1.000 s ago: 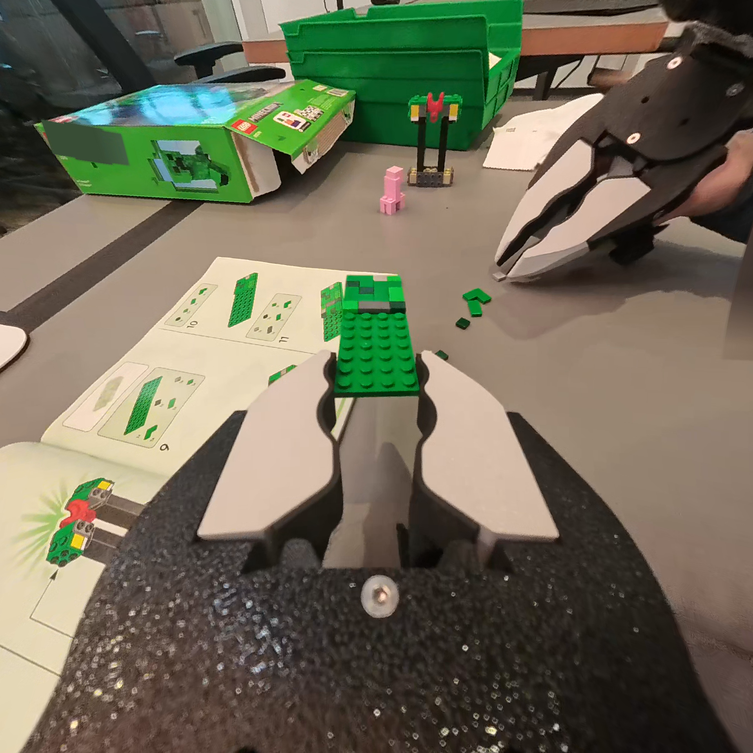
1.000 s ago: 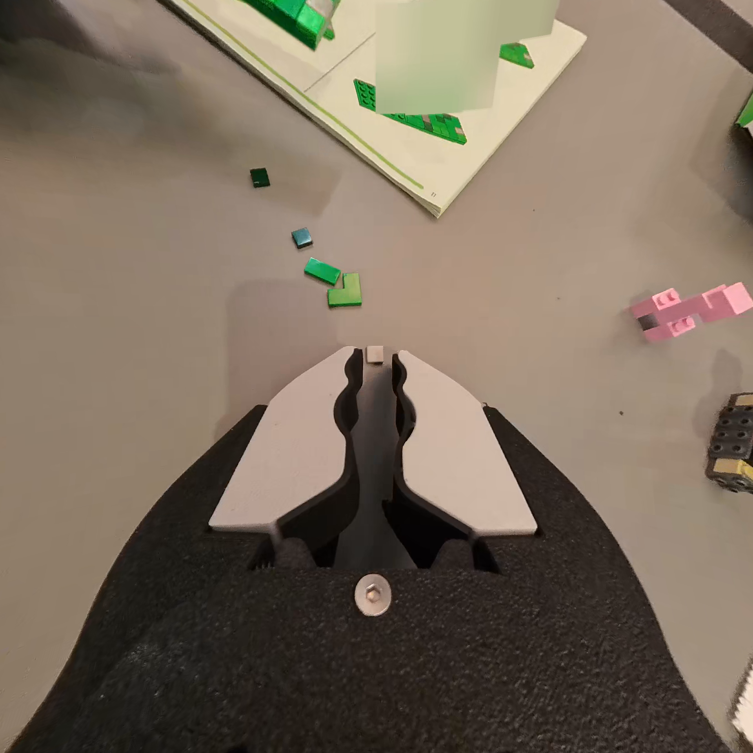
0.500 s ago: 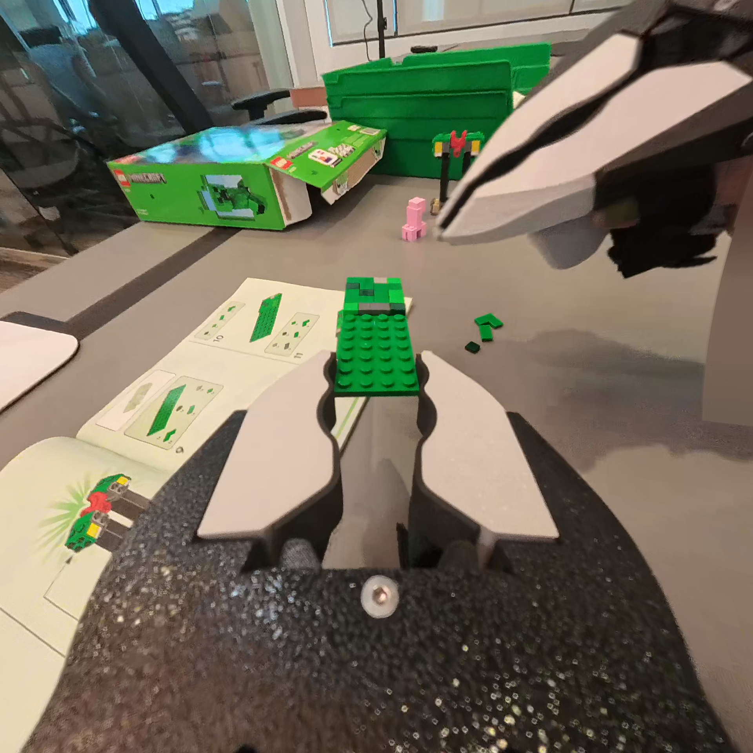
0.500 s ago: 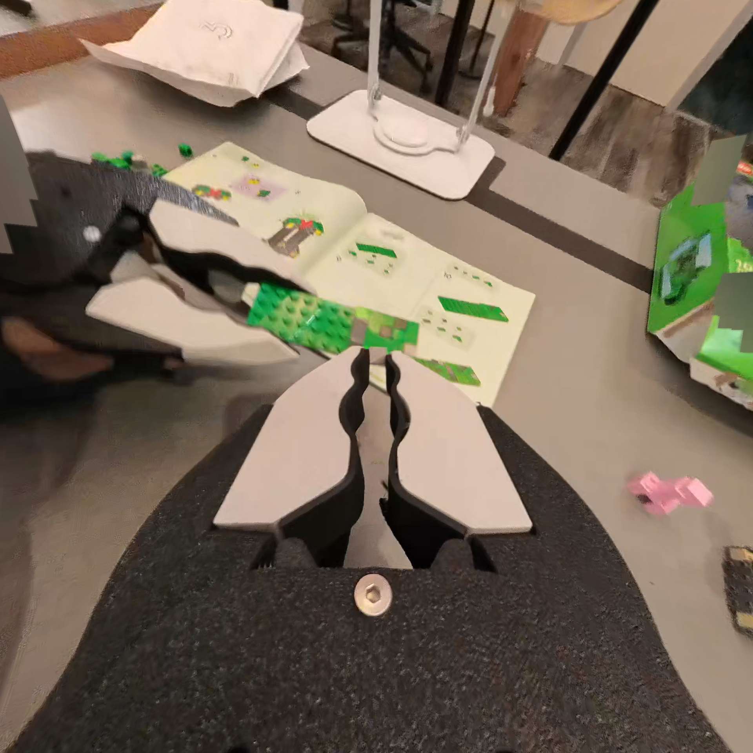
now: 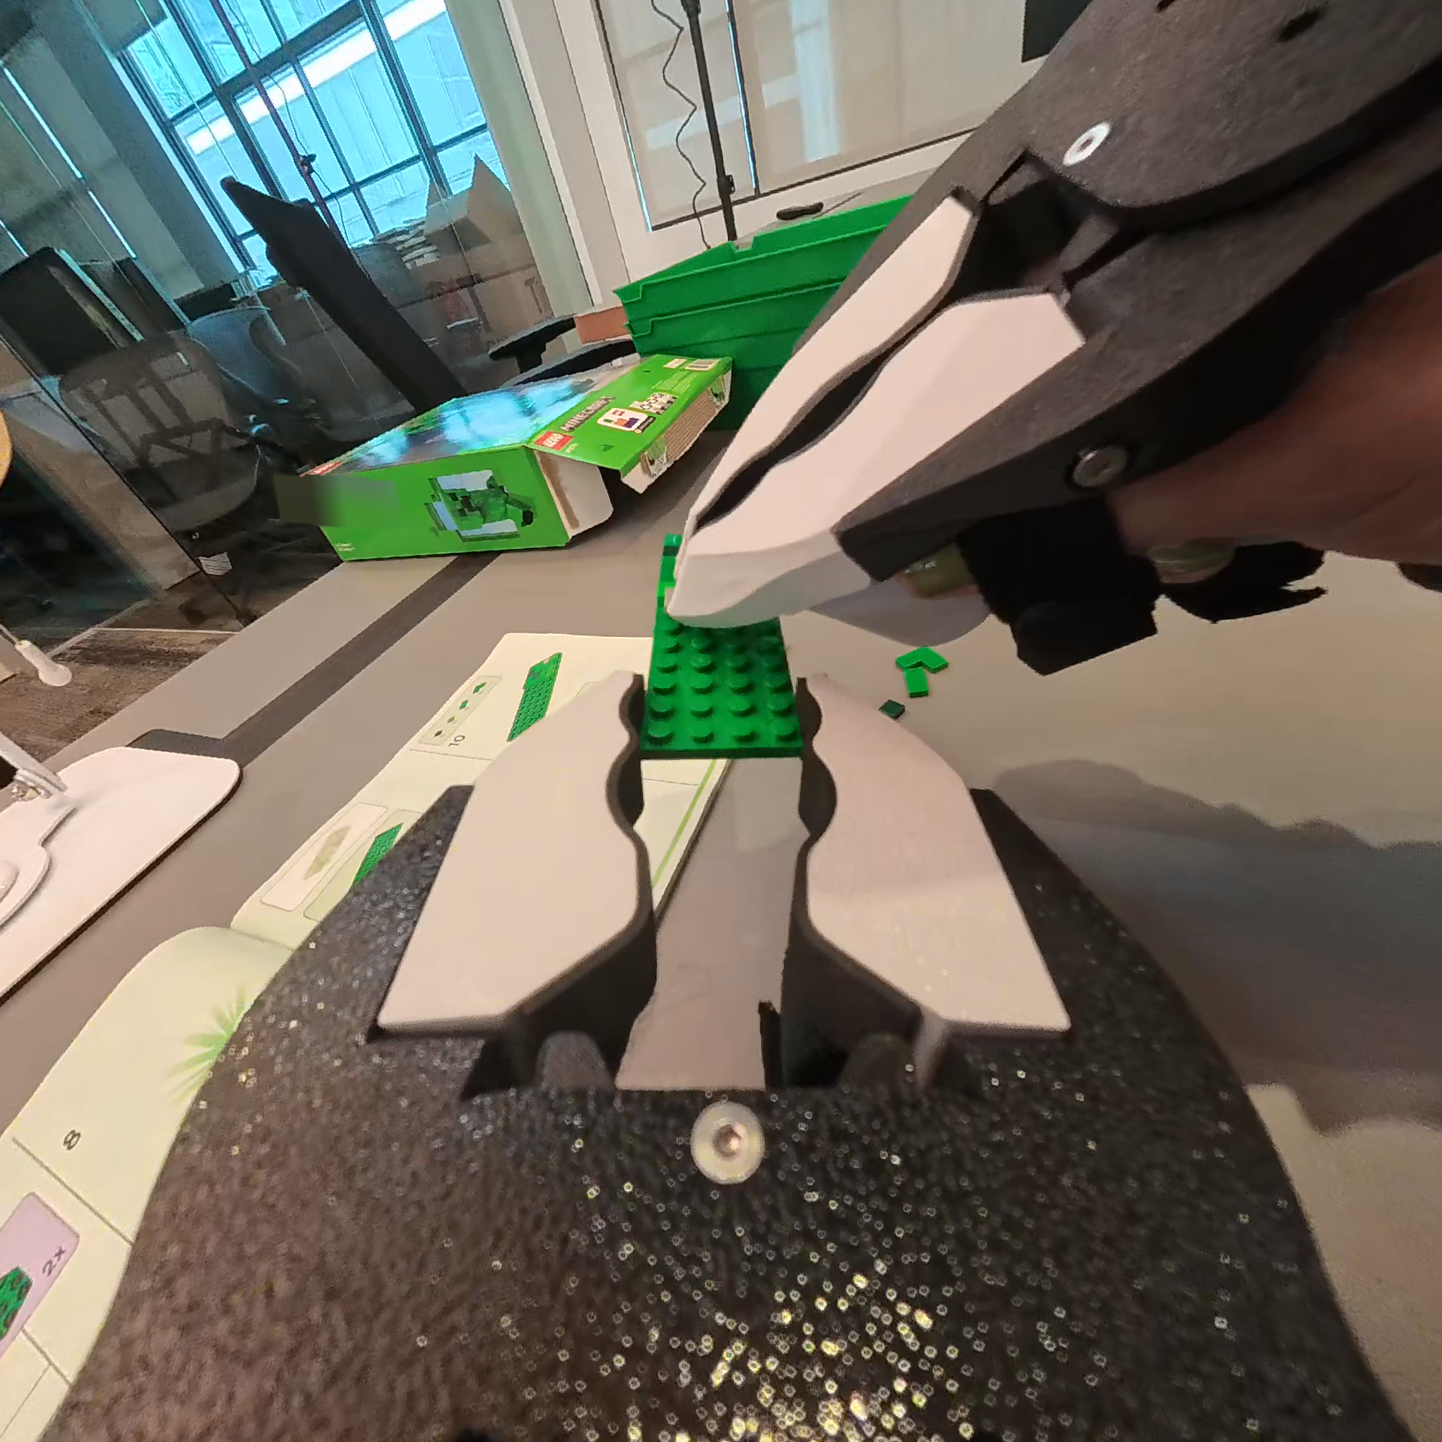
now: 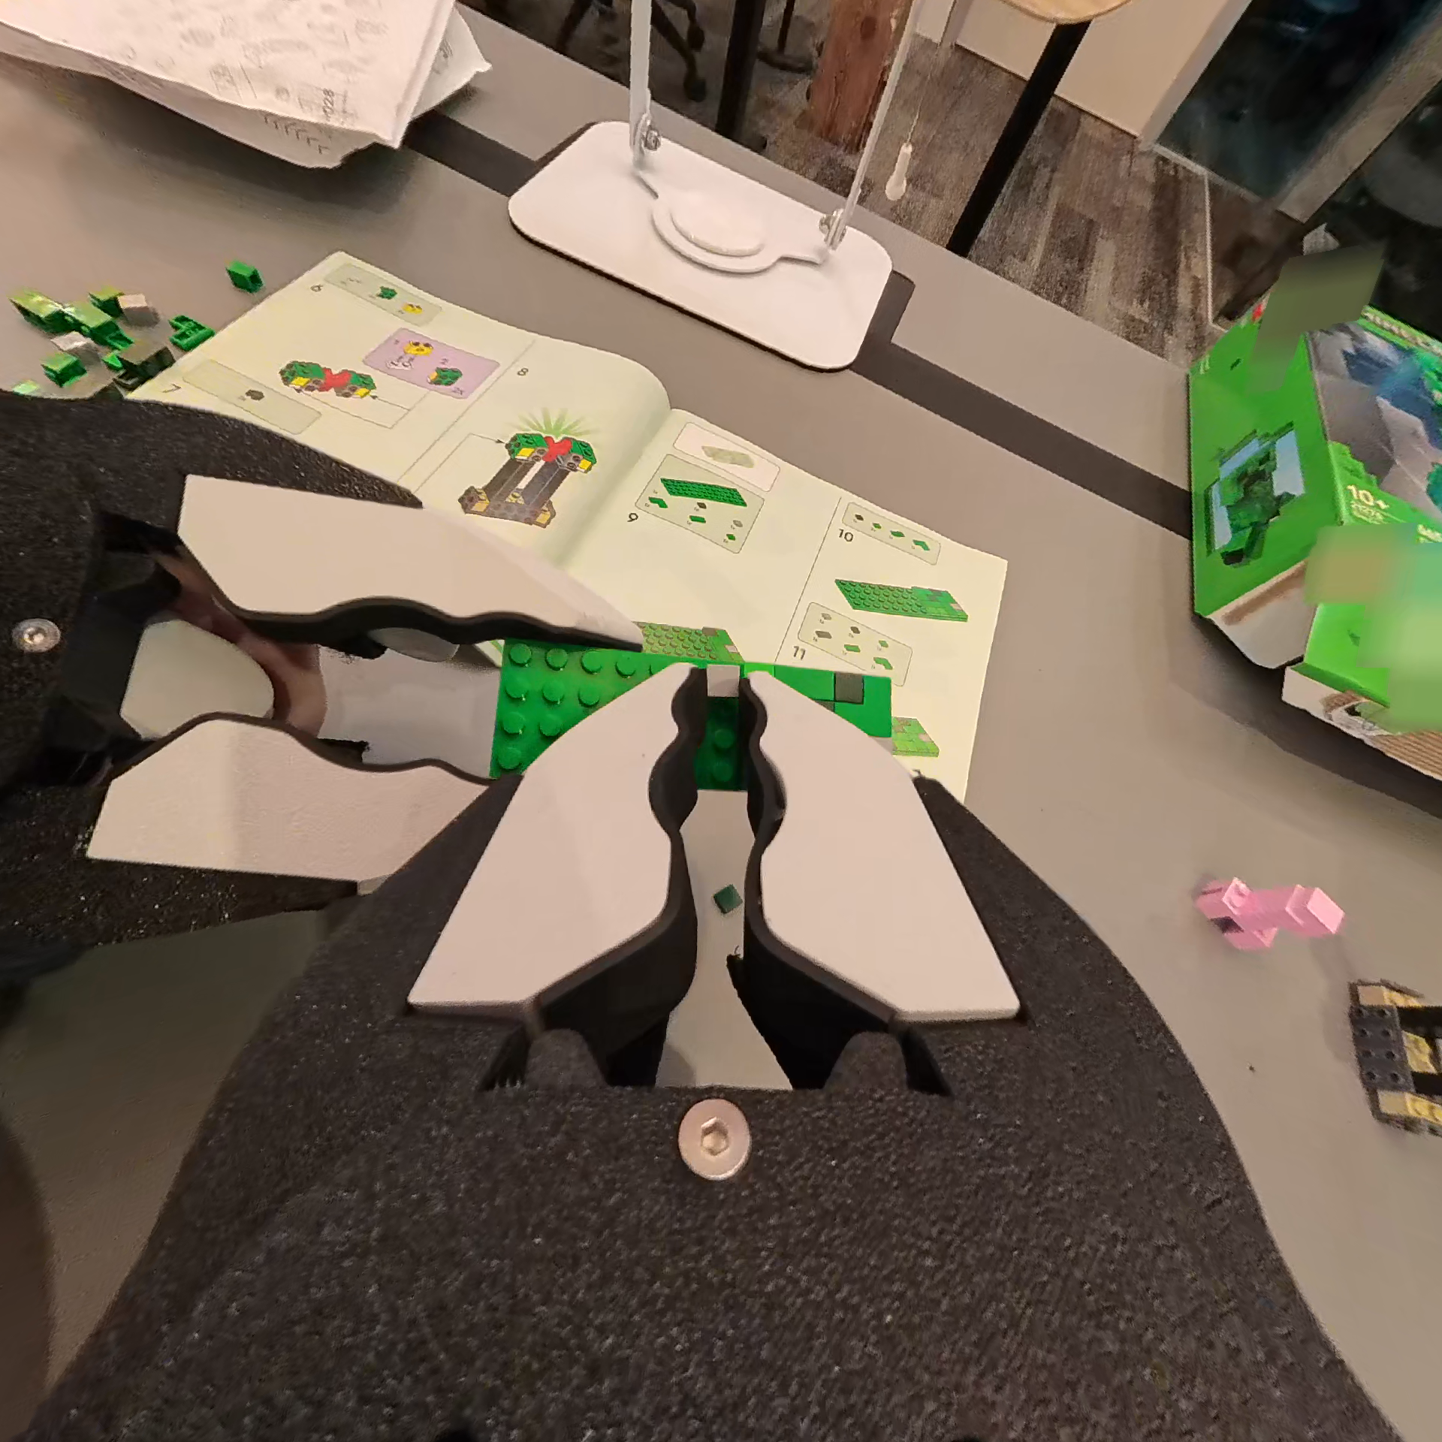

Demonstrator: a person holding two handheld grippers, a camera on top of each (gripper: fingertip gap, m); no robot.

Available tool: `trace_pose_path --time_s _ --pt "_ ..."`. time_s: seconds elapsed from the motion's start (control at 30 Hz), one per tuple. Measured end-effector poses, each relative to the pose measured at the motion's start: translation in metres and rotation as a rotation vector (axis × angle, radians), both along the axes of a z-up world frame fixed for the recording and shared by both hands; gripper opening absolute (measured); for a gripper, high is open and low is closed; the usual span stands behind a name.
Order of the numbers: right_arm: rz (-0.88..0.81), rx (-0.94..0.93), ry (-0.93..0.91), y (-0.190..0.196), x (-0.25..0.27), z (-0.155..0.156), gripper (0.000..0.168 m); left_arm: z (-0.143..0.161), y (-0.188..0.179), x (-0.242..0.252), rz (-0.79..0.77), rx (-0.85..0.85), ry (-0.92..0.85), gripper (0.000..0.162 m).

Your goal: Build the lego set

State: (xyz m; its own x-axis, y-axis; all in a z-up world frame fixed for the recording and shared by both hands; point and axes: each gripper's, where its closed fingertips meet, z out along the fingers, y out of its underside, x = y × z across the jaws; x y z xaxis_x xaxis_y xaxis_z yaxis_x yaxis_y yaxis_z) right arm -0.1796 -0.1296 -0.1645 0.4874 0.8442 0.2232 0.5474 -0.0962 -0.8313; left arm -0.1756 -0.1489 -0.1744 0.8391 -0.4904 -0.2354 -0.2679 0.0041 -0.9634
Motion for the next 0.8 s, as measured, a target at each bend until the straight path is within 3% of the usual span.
trace_pose_path --time_s 0.53,0.8 --pt "-0.027 -0.037 0.009 0.0019 0.0049 -0.0041 0.009 -0.0017 -0.0016 0.0059 -0.036 -0.007 0.007 0.036" --pt "-0.023 -0.044 -0.003 -0.0007 0.0080 -0.0033 0.018 -0.0023 -0.0018 0.0065 -0.053 -0.019 -0.003 0.036"
